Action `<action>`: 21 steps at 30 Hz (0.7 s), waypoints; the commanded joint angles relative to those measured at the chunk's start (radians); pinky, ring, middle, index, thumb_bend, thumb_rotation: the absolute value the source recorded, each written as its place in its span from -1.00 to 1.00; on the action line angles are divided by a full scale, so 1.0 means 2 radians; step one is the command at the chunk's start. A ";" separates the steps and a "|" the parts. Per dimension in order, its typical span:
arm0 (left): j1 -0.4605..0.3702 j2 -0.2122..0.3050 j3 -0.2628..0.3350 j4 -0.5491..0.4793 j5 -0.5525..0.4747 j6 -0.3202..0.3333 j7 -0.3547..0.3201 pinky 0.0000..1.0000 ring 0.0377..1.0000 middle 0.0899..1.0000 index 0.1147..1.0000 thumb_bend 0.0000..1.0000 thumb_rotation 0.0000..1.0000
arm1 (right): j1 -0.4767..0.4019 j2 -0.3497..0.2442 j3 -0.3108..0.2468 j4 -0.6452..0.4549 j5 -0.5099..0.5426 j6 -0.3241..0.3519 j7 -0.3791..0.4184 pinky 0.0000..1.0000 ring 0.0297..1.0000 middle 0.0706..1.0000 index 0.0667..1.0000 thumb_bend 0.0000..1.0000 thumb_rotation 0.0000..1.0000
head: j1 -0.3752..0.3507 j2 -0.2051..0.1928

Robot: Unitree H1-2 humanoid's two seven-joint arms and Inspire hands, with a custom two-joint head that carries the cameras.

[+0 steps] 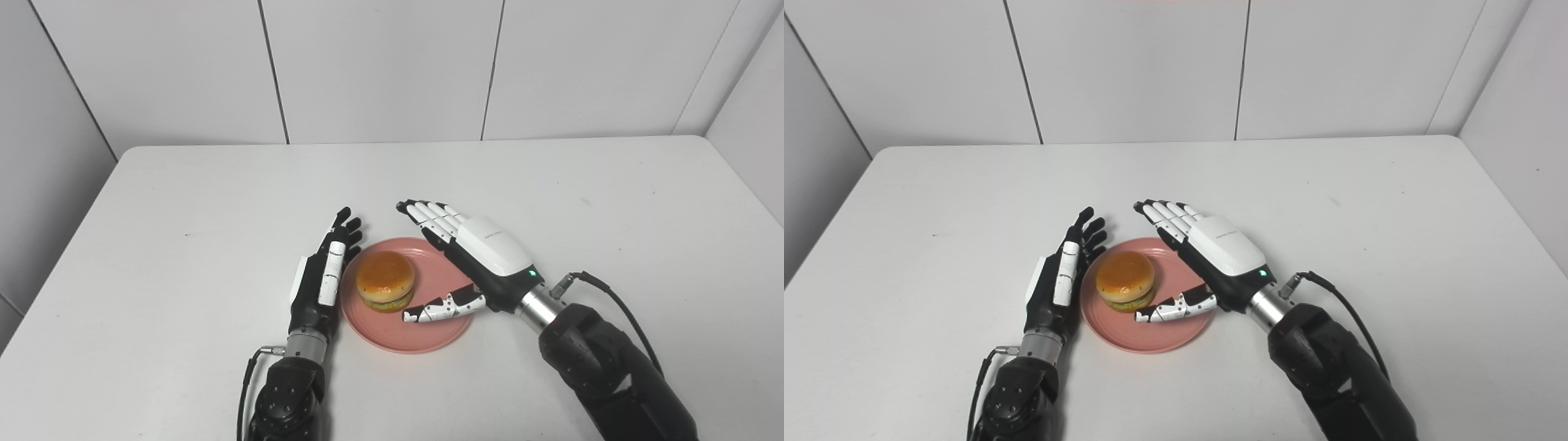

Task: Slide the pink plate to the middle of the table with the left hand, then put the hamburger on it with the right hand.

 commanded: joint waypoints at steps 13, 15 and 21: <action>-0.022 -0.005 0.007 -0.006 0.023 -0.028 0.031 0.99 0.91 0.89 0.86 0.51 1.00 | 0.044 0.087 -0.075 -0.035 0.156 0.067 -0.017 0.98 1.00 1.00 1.00 0.45 1.00 | 0.004 -0.002; -0.021 -0.004 0.006 -0.008 0.023 -0.029 0.032 1.00 0.94 0.91 0.88 0.47 1.00 | 0.048 0.100 -0.086 -0.030 0.186 0.077 -0.015 1.00 1.00 1.00 1.00 0.48 1.00 | 0.004 -0.002; -0.022 0.004 0.007 -0.003 0.006 -0.041 0.019 1.00 1.00 1.00 1.00 0.51 1.00 | 0.055 0.126 -0.110 -0.014 0.248 0.071 -0.021 1.00 1.00 1.00 1.00 0.42 1.00 | 0.006 -0.003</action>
